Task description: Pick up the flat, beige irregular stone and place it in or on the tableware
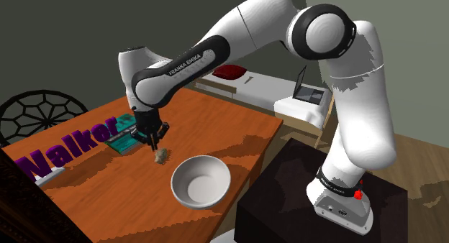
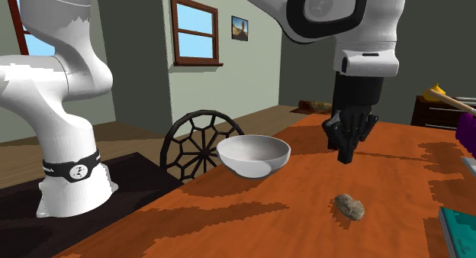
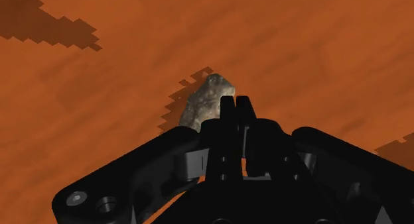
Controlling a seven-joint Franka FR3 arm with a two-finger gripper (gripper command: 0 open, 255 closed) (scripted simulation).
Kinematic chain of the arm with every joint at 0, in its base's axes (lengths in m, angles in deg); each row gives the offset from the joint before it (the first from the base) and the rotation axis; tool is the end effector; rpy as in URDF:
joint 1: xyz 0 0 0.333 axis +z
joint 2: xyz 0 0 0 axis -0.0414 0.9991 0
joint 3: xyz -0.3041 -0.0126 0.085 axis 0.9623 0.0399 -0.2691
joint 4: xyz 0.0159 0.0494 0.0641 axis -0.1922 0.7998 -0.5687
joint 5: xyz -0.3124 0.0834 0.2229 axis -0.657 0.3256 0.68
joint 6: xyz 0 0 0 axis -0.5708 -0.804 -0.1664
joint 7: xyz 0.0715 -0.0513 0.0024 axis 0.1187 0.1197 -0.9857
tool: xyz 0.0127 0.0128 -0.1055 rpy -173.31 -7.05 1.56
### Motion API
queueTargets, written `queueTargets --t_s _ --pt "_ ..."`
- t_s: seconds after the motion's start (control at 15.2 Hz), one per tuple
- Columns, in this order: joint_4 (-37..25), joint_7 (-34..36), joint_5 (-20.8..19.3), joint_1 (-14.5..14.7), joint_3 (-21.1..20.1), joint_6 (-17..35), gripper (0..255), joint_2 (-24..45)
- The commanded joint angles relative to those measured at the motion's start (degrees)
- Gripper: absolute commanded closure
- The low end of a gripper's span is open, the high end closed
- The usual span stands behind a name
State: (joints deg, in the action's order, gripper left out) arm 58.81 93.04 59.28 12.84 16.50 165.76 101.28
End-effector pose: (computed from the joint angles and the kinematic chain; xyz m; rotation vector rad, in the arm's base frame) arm 0.5660 0.3590 0.3479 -3.0317 0.5408 0.0864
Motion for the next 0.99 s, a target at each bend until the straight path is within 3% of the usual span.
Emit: queueTargets --t_s 0.0,0.07,0.13,0.46,0.92 --pt "-0.6 0.0 0.2 -0.1 -0.1 -1.3 255 -0.7" --pt "-0.3 0.0 0.1 0.0 -0.1 -0.6 255 -0.3" --pt "-0.3 0.0 0.1 0.0 -0.1 -0.6 0 -0.3" --pt "0.4 3.6 -5.0 1.1 3.6 5.3 0 4.1" --pt "1.1 4.2 -6.0 1.5 4.3 8.8 0 6.9"
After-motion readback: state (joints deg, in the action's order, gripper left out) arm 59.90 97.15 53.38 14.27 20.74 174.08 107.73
